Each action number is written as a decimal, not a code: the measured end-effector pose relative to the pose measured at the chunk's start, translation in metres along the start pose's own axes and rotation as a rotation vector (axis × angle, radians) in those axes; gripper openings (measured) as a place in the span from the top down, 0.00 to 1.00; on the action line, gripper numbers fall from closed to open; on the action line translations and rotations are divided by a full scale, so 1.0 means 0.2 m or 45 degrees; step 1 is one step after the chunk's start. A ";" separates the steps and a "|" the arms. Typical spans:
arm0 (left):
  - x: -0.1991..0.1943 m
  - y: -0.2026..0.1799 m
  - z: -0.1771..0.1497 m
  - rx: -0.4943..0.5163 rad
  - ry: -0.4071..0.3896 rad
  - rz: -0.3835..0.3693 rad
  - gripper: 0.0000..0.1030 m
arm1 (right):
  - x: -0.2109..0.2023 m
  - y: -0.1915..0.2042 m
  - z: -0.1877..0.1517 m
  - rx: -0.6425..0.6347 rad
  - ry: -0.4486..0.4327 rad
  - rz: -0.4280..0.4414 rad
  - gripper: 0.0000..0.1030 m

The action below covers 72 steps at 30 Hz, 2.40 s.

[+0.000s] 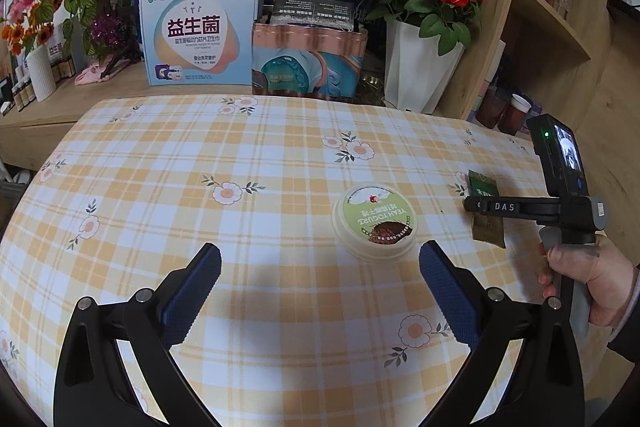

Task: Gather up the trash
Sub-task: 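Grasp the green tea packet with the right gripper, then grasp the round green yogurt tub with the left gripper, then carry the yogurt tub and tea packet over the bin with both grippers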

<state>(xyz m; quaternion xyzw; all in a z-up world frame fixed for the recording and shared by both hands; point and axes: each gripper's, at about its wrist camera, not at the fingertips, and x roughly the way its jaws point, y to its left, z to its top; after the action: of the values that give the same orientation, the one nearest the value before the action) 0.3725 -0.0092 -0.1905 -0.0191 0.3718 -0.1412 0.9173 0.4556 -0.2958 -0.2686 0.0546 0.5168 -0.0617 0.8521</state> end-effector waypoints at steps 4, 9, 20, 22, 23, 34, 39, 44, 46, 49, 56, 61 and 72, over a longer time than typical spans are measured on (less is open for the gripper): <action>0.04 -0.03 0.00 0.014 0.011 -0.022 0.06 | -0.03 -0.01 -0.03 -0.043 -0.004 0.054 0.49; 0.17 -0.10 0.01 0.043 0.077 -0.037 0.06 | -0.10 -0.05 -0.08 -0.104 -0.069 0.084 0.60; 0.53 -0.26 0.10 0.095 0.227 0.023 0.06 | -0.22 -0.14 -0.21 -0.193 -0.101 0.151 0.62; 0.57 -0.27 0.11 0.061 0.268 -0.010 0.06 | -0.25 -0.15 -0.23 -0.202 -0.118 0.159 0.62; 0.59 -0.28 0.11 0.066 0.272 0.007 0.06 | -0.26 -0.15 -0.24 -0.207 -0.123 0.161 0.62; 0.68 -0.29 0.10 0.101 0.314 0.129 0.06 | -0.30 -0.22 -0.31 -0.179 -0.133 0.161 0.62; 0.64 -0.28 0.10 0.130 0.317 0.135 0.19 | -0.35 -0.25 -0.36 -0.157 -0.134 0.139 0.62; 0.52 -0.27 0.07 0.176 0.283 0.113 0.20 | -0.40 -0.28 -0.39 -0.131 -0.145 0.141 0.62; 0.45 -0.28 0.06 0.204 0.261 0.102 0.20 | -0.43 -0.28 -0.41 -0.132 -0.147 0.140 0.62; 0.35 -0.30 0.06 0.231 0.236 0.082 0.20 | -0.47 -0.28 -0.44 -0.127 -0.158 0.148 0.62; 0.03 -0.35 0.06 0.263 0.148 0.030 0.20 | -0.61 -0.26 -0.52 -0.125 -0.184 0.171 0.62; -0.21 -0.39 0.00 0.265 0.096 -0.005 0.20 | -0.72 -0.26 -0.59 -0.112 -0.211 0.193 0.62; -0.66 -0.46 -0.18 0.250 0.015 -0.085 0.20 | -0.99 -0.24 -0.80 -0.150 -0.288 0.236 0.62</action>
<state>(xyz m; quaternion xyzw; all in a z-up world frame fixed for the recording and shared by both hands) 0.2339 -0.0587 -0.1141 0.0593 0.3608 -0.2076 0.9073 0.2169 -0.3080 -0.1677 0.0447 0.4130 0.0418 0.9087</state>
